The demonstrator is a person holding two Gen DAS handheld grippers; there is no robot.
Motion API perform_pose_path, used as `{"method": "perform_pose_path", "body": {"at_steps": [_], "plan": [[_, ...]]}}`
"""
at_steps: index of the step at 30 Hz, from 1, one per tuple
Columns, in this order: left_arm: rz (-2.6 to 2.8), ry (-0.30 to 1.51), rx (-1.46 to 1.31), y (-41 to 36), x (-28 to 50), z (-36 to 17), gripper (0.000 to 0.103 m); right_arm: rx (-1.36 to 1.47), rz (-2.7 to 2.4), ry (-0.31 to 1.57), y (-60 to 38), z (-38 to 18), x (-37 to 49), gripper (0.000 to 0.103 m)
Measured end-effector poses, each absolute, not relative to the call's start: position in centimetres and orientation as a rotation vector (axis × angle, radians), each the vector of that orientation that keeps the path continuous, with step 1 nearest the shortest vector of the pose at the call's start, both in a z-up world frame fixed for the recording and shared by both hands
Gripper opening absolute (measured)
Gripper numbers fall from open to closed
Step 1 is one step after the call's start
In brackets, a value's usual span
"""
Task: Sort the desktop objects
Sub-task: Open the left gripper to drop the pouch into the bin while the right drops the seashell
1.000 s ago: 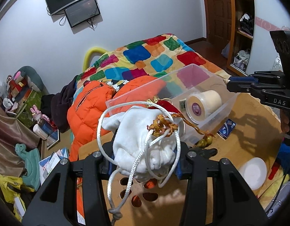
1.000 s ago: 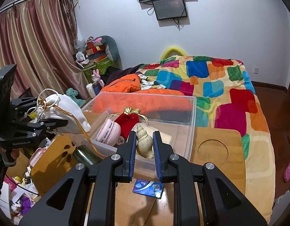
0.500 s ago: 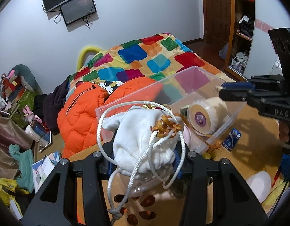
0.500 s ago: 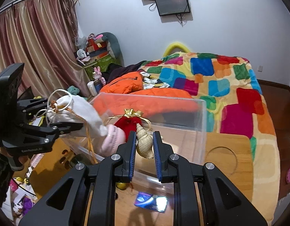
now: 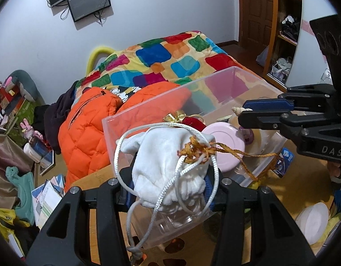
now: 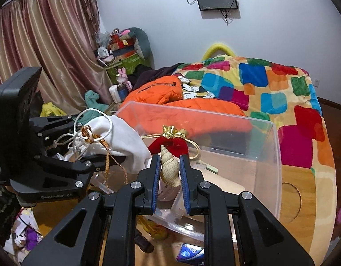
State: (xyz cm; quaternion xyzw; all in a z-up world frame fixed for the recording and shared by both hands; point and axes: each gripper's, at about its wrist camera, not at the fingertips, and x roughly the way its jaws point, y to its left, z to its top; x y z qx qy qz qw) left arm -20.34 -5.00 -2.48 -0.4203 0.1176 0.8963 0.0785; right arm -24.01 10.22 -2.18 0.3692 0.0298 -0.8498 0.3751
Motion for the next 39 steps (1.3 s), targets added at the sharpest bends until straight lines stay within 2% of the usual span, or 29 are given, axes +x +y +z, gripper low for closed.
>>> {"method": "perform_pose_path", "body": {"at_steps": [11, 14, 15, 16, 18, 22, 29, 31, 35, 39], "plan": [[2.705, 0.335, -1.253, -5.5, -20.3, -3.1, 0.054, 0.964, -2.184, 0.139, 9.1, -3.0, -23.9, 0.016], [2.705, 0.324, -1.250, -5.6, -20.2, -2.9, 0.059, 0.968, -2.184, 0.151, 9.0, -3.1, -23.8, 0.016], [2.696, 0.315, -1.248, -5.6, -20.2, -2.8, 0.064, 0.972, -2.183, 0.150, 9.0, -3.0, -23.7, 0.017], [2.683, 0.305, -1.248, -5.6, -20.2, -2.7, 0.070, 0.980, -2.178, 0.145, 9.1, -3.0, -23.7, 0.019], [2.677, 0.305, -1.238, -5.4, -19.9, -2.5, 0.075, 0.985, -2.172, 0.136, 9.0, -2.9, -23.5, 0.025], [2.687, 0.360, -1.222, -4.9, -19.4, -2.2, 0.075, 0.947, -2.202, 0.135, 9.3, -2.1, -23.0, 0.036], [2.697, 0.357, -1.222, -5.2, -18.7, -1.6, 0.078, 0.920, -2.239, 0.138, 9.8, -1.0, -22.4, 0.046], [2.703, 0.360, -1.219, -5.2, -18.4, -1.4, 0.082, 0.916, -2.248, 0.133, 10.1, -0.8, -22.1, 0.048], [2.723, 0.390, -1.203, -5.1, -17.3, -0.9, 0.086, 0.916, -2.268, 0.132, 10.7, -0.5, -21.7, 0.054], [2.750, 0.412, -1.186, -5.0, -16.2, -0.3, 0.089, 0.918, -2.278, 0.125, 11.3, -0.2, -20.9, 0.056]]}}
